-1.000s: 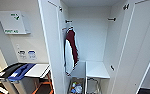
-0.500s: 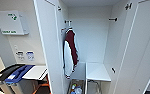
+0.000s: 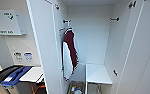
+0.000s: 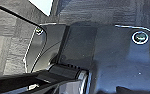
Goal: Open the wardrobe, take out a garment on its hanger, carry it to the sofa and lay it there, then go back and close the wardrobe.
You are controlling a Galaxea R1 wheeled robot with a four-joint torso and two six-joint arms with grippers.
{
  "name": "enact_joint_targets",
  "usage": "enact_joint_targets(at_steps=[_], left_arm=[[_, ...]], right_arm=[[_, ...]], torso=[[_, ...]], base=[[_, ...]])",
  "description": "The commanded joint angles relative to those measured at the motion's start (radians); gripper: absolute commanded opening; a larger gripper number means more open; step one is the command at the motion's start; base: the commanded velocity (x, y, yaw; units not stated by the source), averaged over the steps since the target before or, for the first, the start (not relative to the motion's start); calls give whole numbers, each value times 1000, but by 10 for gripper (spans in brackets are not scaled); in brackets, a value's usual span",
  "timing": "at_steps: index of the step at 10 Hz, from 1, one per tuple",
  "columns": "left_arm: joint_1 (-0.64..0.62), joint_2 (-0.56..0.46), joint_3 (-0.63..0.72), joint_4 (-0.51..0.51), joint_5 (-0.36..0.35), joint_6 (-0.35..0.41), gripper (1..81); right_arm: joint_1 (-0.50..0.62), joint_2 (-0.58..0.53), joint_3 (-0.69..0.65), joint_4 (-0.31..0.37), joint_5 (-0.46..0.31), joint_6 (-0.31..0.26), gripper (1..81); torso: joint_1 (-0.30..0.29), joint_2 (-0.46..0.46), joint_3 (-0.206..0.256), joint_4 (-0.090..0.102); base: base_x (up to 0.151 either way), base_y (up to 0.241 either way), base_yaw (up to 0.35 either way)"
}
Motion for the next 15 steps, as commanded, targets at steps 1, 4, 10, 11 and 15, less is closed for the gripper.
enact_joint_targets(at_steps=[1, 4, 10, 11, 15], left_arm=[[-49, -1, 5, 0, 47, 5, 811], [-48, -1, 5, 2, 45, 5, 811], [-48, -1, 5, -13, 51, -1, 811], [-48, -9, 1, -27, 59, -15, 811], [-44, -78, 15, -72, 76, -29, 811]], right_arm=[[52, 9, 0, -1, -46, -1, 811], [51, 9, 0, 2, -46, 0, 811], [65, 9, 9, -3, -152, -3, 811], [65, 9, 9, -7, -152, -5, 811], [57, -53, 89, -24, -126, -1, 811]], torso=[[0, 0, 0, 0], [0, 0, 0, 0], [1, 0, 0, 0], [1, 0, 0, 0], [1, 0, 0, 0]], base=[[112, 0, 0], [105, 0, 0], [0, 0, 0], [0, 0, 0], [0, 0, 0]])
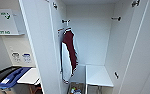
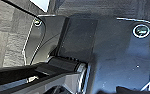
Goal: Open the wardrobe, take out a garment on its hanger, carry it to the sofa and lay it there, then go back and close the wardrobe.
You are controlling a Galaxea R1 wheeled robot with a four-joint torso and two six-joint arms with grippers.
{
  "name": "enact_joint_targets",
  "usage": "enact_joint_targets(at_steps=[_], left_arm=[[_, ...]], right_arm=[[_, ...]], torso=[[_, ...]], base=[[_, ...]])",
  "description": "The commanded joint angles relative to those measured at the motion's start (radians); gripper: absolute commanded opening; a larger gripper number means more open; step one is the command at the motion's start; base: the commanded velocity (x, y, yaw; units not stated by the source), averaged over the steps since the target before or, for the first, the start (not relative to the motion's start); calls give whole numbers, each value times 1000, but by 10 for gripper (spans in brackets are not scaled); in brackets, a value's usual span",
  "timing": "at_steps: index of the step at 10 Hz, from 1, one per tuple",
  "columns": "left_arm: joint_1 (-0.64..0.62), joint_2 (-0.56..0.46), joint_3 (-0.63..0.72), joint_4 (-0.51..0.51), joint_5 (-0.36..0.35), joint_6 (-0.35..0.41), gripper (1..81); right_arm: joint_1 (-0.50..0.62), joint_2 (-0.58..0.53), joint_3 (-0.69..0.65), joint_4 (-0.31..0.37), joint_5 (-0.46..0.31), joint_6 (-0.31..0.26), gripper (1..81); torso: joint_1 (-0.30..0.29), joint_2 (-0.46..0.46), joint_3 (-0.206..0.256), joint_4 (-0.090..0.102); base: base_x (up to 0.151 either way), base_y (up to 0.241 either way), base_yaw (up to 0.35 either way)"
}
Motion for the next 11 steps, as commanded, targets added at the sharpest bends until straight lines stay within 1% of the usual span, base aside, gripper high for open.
enact_joint_targets(at_steps=[1, 2, 3, 5, 6, 7, 8, 9, 10, 11], left_arm=[[-54, -52, 15, -7, 49, 0, 811], [-55, -77, 21, -2, 39, 0, 811], [-54, -97, 30, -3, 11, 0, 811], [-54, -165, 97, -8, -5, 0, 811], [-54, -196, 111, -16, -34, -3, 811], [-54, -247, 113, -36, -104, -17, 811], [-61, -287, 113, -70, -136, -20, 811], [-78, -330, 122, -111, -149, -20, 811], [-98, -374, 151, -125, -153, -22, 811], [-113, -434, 202, -138, -176, -29, 811]], right_arm=[[32, -86, 103, -9, 10, 0, 811], [32, -135, 151, -8, 27, 3, 811], [33, -178, 191, -6, 28, 6, 811], [39, -260, 237, -5, 30, 12, 811], [41, -284, 231, -5, 41, 12, 811], [50, -324, 211, 3, 84, 20, 811], [61, -356, 190, 24, 105, 32, 811], [72, -390, 176, 48, 127, 35, 811], [88, -424, 162, 69, 156, 35, 811], [113, -459, 148, 83, 170, 43, 811]], torso=[[0, 0, 0, 0], [0, 0, 0, 0], [0, 0, 0, 0], [0, 0, 0, 0], [0, 0, 0, 0], [0, 0, 0, 0], [0, 0, 0, 0], [0, 0, 0, 0], [0, 0, 0, 0], [0, 0, 0, 0]], base=[[0, 0, 0], [0, 0, 0], [0, 0, 0], [0, 0, 0], [0, 0, 0], [0, 0, 0], [0, 0, 0], [0, 0, 0], [0, 0, 0], [0, 0, 0]])
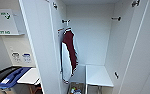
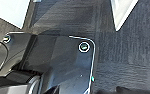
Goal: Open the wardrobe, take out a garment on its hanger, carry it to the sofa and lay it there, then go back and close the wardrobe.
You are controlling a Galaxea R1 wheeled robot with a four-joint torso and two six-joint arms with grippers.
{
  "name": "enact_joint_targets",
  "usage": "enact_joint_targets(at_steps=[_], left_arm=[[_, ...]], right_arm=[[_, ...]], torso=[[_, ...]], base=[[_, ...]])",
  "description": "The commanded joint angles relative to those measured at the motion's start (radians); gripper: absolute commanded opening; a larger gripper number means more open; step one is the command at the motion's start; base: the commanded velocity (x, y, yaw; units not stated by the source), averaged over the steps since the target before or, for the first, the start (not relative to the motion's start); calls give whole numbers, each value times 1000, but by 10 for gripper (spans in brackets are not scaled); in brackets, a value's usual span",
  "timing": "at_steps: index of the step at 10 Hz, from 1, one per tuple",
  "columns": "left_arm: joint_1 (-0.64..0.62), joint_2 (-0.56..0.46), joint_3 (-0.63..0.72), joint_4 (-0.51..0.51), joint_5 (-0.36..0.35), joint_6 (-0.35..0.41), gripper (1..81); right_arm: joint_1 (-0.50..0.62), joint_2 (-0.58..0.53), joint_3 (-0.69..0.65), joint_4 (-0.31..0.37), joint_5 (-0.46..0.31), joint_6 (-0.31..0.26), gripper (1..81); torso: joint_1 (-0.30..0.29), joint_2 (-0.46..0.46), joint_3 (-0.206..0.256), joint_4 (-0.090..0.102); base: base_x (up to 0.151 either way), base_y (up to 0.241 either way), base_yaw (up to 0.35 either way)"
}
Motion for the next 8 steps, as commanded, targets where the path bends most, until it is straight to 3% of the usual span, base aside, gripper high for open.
enact_joint_targets(at_steps=[1, 5, 8], left_arm=[[-122, -185, 111, -78, -91, -35, 811], [-251, -295, 128, -79, -96, -98, 811], [-344, -375, 108, -82, -90, -141, 811]], right_arm=[[144, -122, -62, 66, 31, 37, 811], [272, -176, -128, 73, 30, 103, 811], [319, -237, -195, 73, 30, 195, 811]], torso=[[0, 0, 0, 0], [0, 0, 0, 0], [0, 0, 0, 0]], base=[[0, 0, 0], [0, 0, 0], [0, 0, 0]])
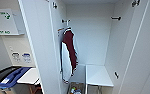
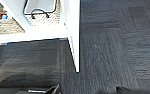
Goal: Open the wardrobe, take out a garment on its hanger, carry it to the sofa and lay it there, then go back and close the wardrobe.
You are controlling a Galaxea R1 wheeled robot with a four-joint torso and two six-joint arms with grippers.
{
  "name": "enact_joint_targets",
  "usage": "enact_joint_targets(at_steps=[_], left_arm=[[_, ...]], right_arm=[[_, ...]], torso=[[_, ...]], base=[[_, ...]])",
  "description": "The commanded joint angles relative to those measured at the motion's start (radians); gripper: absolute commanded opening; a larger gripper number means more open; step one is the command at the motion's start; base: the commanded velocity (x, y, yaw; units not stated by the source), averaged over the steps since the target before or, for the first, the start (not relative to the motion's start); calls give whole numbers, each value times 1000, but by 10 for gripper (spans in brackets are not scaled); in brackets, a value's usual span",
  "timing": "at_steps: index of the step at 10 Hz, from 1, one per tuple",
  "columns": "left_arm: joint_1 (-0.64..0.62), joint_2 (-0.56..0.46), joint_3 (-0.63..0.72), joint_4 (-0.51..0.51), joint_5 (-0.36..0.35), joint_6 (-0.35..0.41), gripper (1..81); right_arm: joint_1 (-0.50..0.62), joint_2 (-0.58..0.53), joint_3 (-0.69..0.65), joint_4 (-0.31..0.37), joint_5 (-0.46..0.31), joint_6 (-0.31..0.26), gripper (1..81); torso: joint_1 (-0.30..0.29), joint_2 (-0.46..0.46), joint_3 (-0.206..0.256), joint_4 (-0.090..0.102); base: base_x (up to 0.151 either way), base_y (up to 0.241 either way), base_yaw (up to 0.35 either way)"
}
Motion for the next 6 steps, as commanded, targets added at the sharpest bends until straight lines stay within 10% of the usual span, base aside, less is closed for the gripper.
enact_joint_targets(at_steps=[1, 6], left_arm=[[-174, -129, -63, -16, 25, -46, 811], [-317, -171, -96, -14, 50, -296, 811]], right_arm=[[135, -113, -92, 11, -23, 91, 811], [212, -166, -68, 9, -16, 387, 811]], torso=[[0, 0, 0, 0], [0, 0, 0, 0]], base=[[0, 0, 0], [0, 0, 0]])
